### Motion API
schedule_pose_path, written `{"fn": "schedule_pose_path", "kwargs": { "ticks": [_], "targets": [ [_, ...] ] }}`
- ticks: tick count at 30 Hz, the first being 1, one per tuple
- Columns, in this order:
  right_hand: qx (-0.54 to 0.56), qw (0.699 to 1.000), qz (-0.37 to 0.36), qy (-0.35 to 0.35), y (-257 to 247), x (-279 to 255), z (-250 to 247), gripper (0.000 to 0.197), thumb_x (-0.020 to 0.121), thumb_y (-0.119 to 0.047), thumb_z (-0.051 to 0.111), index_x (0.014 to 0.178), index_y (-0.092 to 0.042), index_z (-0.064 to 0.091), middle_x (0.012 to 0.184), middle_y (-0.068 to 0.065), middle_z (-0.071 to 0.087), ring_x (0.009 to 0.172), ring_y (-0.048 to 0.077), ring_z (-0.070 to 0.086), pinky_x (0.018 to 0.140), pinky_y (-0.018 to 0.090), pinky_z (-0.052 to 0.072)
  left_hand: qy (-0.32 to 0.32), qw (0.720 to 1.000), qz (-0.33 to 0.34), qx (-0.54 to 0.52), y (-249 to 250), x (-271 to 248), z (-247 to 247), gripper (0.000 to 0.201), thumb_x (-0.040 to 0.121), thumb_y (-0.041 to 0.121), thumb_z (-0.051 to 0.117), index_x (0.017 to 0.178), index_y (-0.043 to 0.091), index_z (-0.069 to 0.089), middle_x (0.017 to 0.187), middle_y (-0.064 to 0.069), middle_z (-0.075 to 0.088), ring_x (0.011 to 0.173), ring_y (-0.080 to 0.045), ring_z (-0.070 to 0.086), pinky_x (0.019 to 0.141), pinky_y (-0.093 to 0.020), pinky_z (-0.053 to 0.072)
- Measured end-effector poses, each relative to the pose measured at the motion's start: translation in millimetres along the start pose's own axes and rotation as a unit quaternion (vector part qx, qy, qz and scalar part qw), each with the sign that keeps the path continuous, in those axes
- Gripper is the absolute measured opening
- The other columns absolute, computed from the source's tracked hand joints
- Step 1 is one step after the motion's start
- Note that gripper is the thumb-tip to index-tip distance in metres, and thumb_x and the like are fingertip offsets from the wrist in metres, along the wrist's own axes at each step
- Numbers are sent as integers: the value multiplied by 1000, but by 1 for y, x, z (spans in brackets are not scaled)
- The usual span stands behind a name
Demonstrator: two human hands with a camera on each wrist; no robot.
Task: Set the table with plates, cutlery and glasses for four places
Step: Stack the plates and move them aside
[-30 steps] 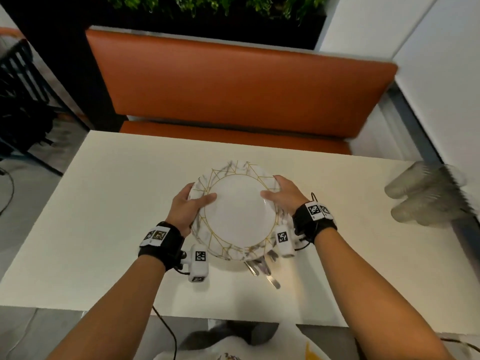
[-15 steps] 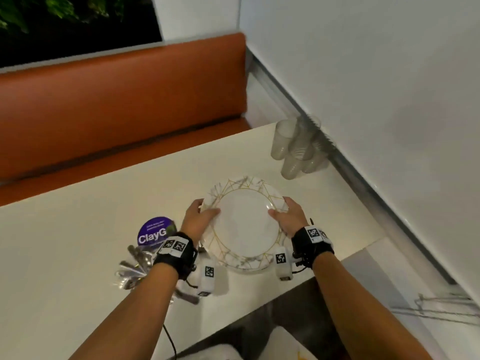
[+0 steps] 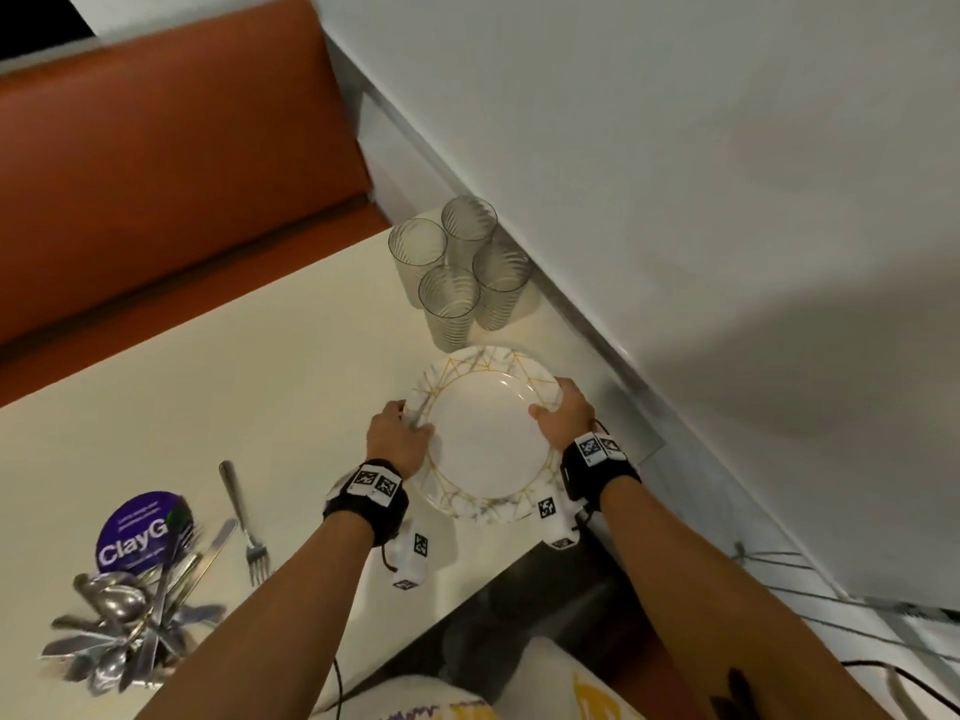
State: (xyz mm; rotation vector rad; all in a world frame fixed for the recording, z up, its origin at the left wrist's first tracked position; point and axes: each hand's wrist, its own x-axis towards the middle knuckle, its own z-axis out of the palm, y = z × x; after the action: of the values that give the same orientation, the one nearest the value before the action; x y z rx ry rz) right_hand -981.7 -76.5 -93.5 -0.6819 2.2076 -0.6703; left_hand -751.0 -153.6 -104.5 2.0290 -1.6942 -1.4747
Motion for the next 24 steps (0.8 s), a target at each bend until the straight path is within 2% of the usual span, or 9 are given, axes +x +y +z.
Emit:
{"fn": "schedule_pose_path", "kwargs": {
  "ticks": [4, 9, 12, 15, 17, 19, 20, 22, 24],
  "targets": [
    [-17, 1000, -3, -3, 11, 18, -10, 49, 89, -13, 71, 135, -11, 55, 128, 13, 63, 118, 32, 61, 91, 31, 47, 17, 999, 20, 33, 10, 4, 13, 57, 93, 24, 74, 143, 6, 54, 135, -20, 61, 120, -38, 60, 98, -39, 47],
    [-49, 999, -5, 1, 16, 33, -16, 58, 87, -18, 74, 139, -8, 50, 135, 17, 55, 126, 36, 54, 103, 43, 49, 30, 999, 40, 17, 16, 3, 19, 56, 92, 26, 75, 141, 7, 57, 133, -14, 62, 122, -34, 60, 101, -38, 46],
    [-83, 996, -15, -10, 17, 37, -18, 60, 84, -25, 71, 139, -11, 50, 134, 16, 57, 127, 36, 53, 104, 48, 48, 24, 999, 36, 20, 15, 0, 20, 56, 91, 28, 75, 140, 9, 56, 131, -13, 59, 117, -30, 60, 98, -35, 45],
    [-167, 986, -23, -3, 20, 35, -21, 67, 84, -25, 66, 145, -15, 42, 142, 17, 46, 135, 36, 39, 112, 51, 39, -2, 999, 13, 44, 9, -6, 20, 66, 85, 30, 77, 142, 10, 48, 134, -12, 52, 113, -27, 59, 97, -33, 47],
    [-191, 981, -28, 18, 24, 33, -21, 67, 82, -22, 65, 145, -15, 41, 145, 18, 41, 136, 36, 35, 112, 52, 37, -35, 998, -8, 48, 5, -8, 21, 70, 80, 34, 78, 138, 11, 46, 129, -11, 56, 104, -30, 65, 83, -38, 60],
    [-178, 984, -22, 24, 28, 30, -19, 65, 82, -18, 65, 143, -14, 42, 145, 18, 40, 136, 36, 35, 110, 50, 40, -51, 998, -22, 37, 4, -10, 22, 65, 84, 27, 77, 138, 10, 44, 122, -10, 58, 88, -30, 71, 59, -32, 61],
    [-164, 986, -19, 22, 30, 29, -18, 64, 82, -15, 64, 142, -12, 42, 145, 18, 39, 135, 36, 36, 109, 49, 42, -50, 998, -28, 35, 4, -11, 22, 62, 87, 23, 75, 138, 10, 43, 120, -10, 59, 80, -29, 73, 54, -31, 60],
    [-145, 989, -18, 18, 32, 28, -15, 63, 83, -12, 63, 143, -9, 41, 144, 19, 39, 134, 36, 37, 107, 46, 43, -39, 998, -30, 30, 5, -12, 23, 58, 89, 22, 75, 137, 9, 45, 120, -10, 61, 75, -30, 75, 61, -35, 62],
    [-143, 989, -20, 20, 32, 29, -14, 63, 83, -11, 63, 142, -8, 41, 143, 19, 40, 132, 36, 38, 107, 47, 44, -19, 999, -22, 35, 6, -12, 22, 54, 89, 24, 74, 134, 9, 48, 117, -8, 61, 78, -32, 75, 67, -37, 62]
  ]
}}
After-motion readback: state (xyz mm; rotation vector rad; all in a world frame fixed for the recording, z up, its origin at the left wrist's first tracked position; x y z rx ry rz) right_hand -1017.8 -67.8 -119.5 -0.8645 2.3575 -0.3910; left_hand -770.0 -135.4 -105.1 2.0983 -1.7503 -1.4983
